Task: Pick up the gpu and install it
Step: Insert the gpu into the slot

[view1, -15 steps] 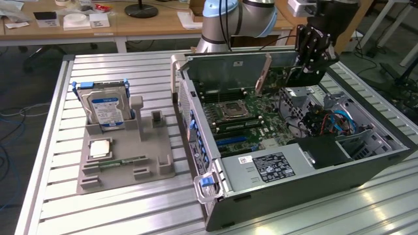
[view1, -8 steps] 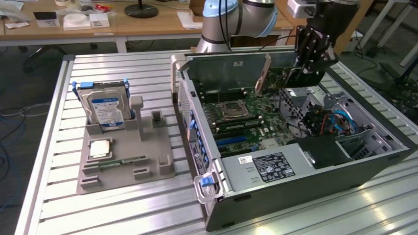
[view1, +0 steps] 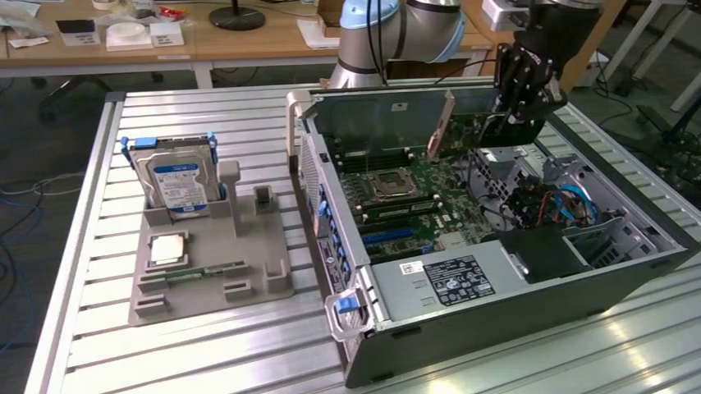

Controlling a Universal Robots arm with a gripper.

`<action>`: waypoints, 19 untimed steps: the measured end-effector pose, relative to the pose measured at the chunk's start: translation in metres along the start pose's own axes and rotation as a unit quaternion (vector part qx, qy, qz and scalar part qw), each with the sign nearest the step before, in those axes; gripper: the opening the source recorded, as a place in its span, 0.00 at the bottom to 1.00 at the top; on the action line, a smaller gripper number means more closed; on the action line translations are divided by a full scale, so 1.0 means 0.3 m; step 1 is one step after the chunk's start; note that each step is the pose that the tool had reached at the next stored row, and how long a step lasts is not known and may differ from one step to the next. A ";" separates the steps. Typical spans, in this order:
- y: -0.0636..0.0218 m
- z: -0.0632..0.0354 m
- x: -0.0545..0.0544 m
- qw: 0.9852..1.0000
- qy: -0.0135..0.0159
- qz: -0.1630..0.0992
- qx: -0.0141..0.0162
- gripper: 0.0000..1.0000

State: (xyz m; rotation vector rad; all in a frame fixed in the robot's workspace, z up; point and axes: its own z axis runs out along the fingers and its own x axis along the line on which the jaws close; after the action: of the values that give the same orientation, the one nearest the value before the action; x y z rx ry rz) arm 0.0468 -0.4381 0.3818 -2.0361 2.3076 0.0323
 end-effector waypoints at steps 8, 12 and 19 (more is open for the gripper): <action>0.000 0.002 0.000 1.000 0.000 0.000 0.000 0.27; 0.000 0.005 0.001 1.000 0.000 0.000 0.000 0.27; 0.000 0.006 0.000 1.000 0.000 0.000 0.000 0.27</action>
State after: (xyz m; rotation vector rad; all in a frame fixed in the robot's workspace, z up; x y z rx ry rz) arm 0.0468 -0.4382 0.3801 -2.0363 2.3078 0.0320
